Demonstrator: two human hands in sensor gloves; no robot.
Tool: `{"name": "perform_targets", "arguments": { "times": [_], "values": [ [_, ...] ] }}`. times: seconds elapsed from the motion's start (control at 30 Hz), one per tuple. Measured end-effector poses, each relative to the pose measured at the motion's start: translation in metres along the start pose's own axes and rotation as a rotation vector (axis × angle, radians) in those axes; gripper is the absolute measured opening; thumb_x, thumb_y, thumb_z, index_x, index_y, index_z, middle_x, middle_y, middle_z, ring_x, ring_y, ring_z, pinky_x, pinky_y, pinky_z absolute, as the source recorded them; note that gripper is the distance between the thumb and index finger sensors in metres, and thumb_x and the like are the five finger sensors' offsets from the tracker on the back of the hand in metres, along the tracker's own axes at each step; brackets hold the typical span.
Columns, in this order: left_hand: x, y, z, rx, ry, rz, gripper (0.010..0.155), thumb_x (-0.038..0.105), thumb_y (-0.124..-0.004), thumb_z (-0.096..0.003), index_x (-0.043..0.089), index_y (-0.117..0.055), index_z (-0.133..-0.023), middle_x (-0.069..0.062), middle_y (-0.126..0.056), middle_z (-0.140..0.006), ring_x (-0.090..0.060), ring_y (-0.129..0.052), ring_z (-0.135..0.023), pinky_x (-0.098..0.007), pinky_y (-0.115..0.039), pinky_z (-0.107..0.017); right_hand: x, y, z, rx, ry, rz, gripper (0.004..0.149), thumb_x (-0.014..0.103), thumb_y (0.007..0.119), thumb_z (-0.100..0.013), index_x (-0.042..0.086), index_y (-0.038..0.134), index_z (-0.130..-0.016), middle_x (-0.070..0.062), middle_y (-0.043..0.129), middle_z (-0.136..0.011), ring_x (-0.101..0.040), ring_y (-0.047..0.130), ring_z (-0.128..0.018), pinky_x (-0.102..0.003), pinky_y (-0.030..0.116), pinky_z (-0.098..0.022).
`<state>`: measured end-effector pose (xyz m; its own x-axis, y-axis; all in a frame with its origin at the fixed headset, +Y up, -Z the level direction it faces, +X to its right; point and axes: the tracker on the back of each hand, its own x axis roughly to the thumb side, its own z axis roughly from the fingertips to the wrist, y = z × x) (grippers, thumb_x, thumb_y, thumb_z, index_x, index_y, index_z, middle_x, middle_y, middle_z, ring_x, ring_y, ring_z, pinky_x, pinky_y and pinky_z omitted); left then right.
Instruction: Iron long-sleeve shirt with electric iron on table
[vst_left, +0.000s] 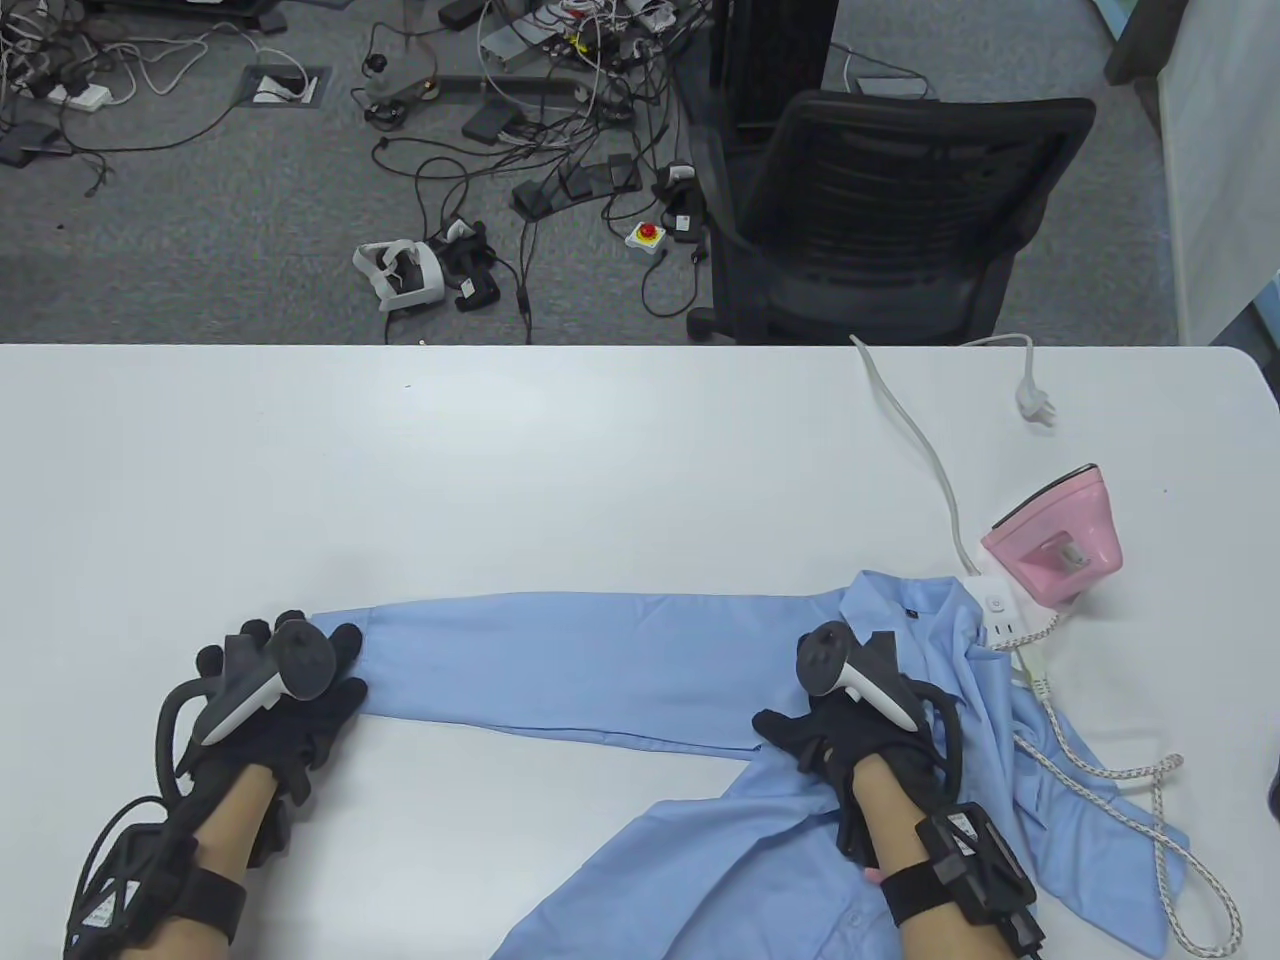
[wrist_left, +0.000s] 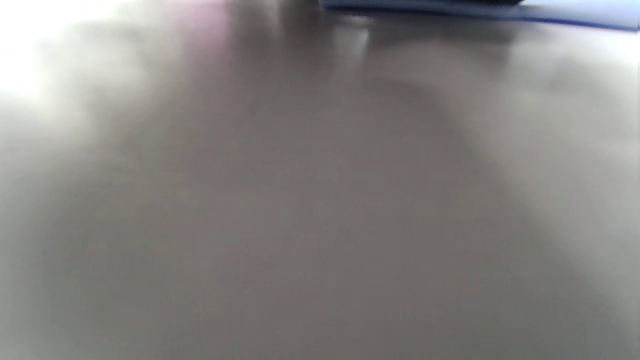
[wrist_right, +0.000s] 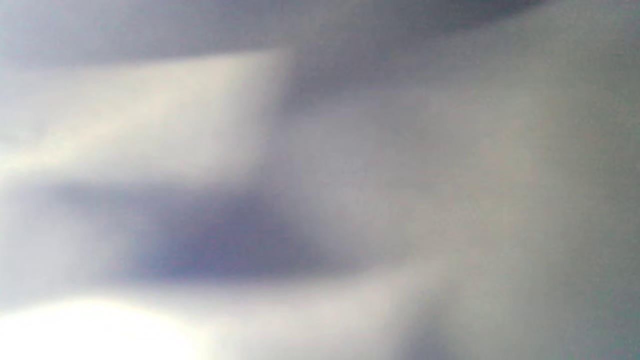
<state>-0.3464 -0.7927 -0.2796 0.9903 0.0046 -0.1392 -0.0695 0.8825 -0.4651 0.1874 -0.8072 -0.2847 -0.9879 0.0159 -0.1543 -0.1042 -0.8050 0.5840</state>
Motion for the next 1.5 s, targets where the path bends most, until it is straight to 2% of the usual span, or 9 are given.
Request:
{"name": "perform_targets", "arguments": {
  "times": [0.37, 0.53, 0.63, 0.73, 0.87, 1.0, 1.17, 1.3, 1.5],
  "values": [
    [0.0, 0.001, -0.001, -0.005, 0.0, -0.006, 0.059, 0.067, -0.05, -0.0513, 0.056, -0.026, -0.104, 0.002, -0.008, -0.121, -0.03, -0.003, -0.108, -0.063, -0.002, -0.069, -0.001, -0.002, 0.003, -0.009, 0.005, 0.006, 0.093, 0.081, 0.05, -0.029, 0.038, -0.004, -0.092, 0.006, -0.015, -0.096, -0.033, -0.011, -0.094, -0.061, 0.015, -0.064],
    [0.002, 0.002, -0.002, -0.004, 0.005, -0.027, 0.059, 0.067, -0.048, -0.0514, 0.055, -0.025, -0.104, 0.002, -0.007, -0.121, -0.03, -0.003, -0.108, -0.063, -0.001, -0.069, 0.002, -0.015, 0.016, -0.109, -0.008, -0.016, 0.093, 0.078, 0.051, -0.03, 0.031, 0.006, -0.097, 0.001, -0.01, -0.098, -0.035, 0.008, -0.099, -0.055, 0.026, -0.068],
    [0.002, 0.002, -0.002, 0.017, 0.01, -0.034, 0.059, 0.065, -0.049, -0.0517, 0.054, -0.026, -0.105, 0.002, -0.008, -0.121, -0.03, -0.004, -0.108, -0.063, -0.002, -0.069, -0.004, -0.043, 0.039, -0.163, -0.108, -0.408, 0.091, 0.075, 0.053, -0.032, 0.029, 0.012, -0.099, -0.002, -0.003, -0.1, -0.037, 0.021, -0.1, -0.054, 0.034, -0.068],
    [0.001, 0.002, -0.003, -0.003, 0.005, -0.007, 0.059, 0.065, -0.049, -0.0518, 0.054, -0.025, -0.104, 0.002, -0.008, -0.121, -0.03, -0.003, -0.108, -0.063, -0.001, -0.069, -0.009, -0.068, 0.062, -0.119, -0.278, -0.669, 0.089, 0.073, 0.054, -0.034, 0.027, 0.015, -0.1, -0.004, 0.0, -0.102, -0.039, 0.026, -0.1, -0.054, 0.038, -0.068],
    [0.0, 0.001, -0.004, -0.011, 0.001, 0.008, 0.059, 0.065, -0.049, -0.0518, 0.054, -0.025, -0.104, 0.002, -0.008, -0.121, -0.03, -0.003, -0.108, -0.063, -0.001, -0.069, -0.024, -0.105, 0.094, -0.2, -0.489, -0.873, 0.086, 0.071, 0.054, -0.036, 0.026, 0.02, -0.101, -0.005, 0.007, -0.103, -0.04, 0.031, -0.1, -0.054, 0.042, -0.068],
    [0.0, 0.001, -0.004, -0.008, 0.002, 0.002, 0.059, 0.065, -0.049, -0.0518, 0.054, -0.025, -0.104, 0.002, -0.008, -0.121, -0.03, -0.003, -0.108, -0.063, -0.001, -0.069, -0.045, -0.125, 0.108, -0.357, -0.538, -0.921, 0.083, 0.07, 0.055, -0.036, 0.025, 0.028, -0.101, -0.005, 0.014, -0.105, -0.041, 0.035, -0.099, -0.055, 0.043, -0.068],
    [-0.001, 0.001, -0.004, -0.011, 0.0, 0.009, 0.059, 0.066, -0.049, -0.0517, 0.055, -0.025, -0.104, 0.002, -0.008, -0.121, -0.03, -0.004, -0.108, -0.063, -0.001, -0.069, -0.081, -0.135, 0.107, -0.554, -0.362, -0.844, 0.083, 0.068, 0.058, -0.035, 0.025, 0.032, -0.101, -0.006, 0.018, -0.105, -0.043, 0.035, -0.099, -0.058, 0.043, -0.067],
    [-0.001, 0.001, -0.004, -0.012, 0.0, 0.009, 0.059, 0.066, -0.049, -0.0517, 0.055, -0.025, -0.104, 0.002, -0.008, -0.121, -0.03, -0.004, -0.108, -0.063, -0.001, -0.069, -0.125, -0.146, 0.097, -0.742, -0.082, -0.772, 0.087, 0.068, 0.06, -0.034, 0.022, 0.031, -0.101, -0.008, 0.018, -0.105, -0.044, 0.037, -0.098, -0.061, 0.045, -0.066],
    [-0.001, 0.001, -0.004, -0.011, 0.003, 0.006, 0.059, 0.066, -0.049, -0.0517, 0.054, -0.025, -0.104, 0.001, -0.009, -0.121, -0.031, -0.004, -0.108, -0.063, -0.002, -0.069, -0.174, -0.145, 0.055, -0.705, 0.357, -0.612, 0.097, 0.071, 0.062, -0.031, 0.019, 0.017, -0.1, -0.013, 0.011, -0.101, -0.04, 0.041, -0.095, -0.056, 0.052, -0.065]
  ]
}}
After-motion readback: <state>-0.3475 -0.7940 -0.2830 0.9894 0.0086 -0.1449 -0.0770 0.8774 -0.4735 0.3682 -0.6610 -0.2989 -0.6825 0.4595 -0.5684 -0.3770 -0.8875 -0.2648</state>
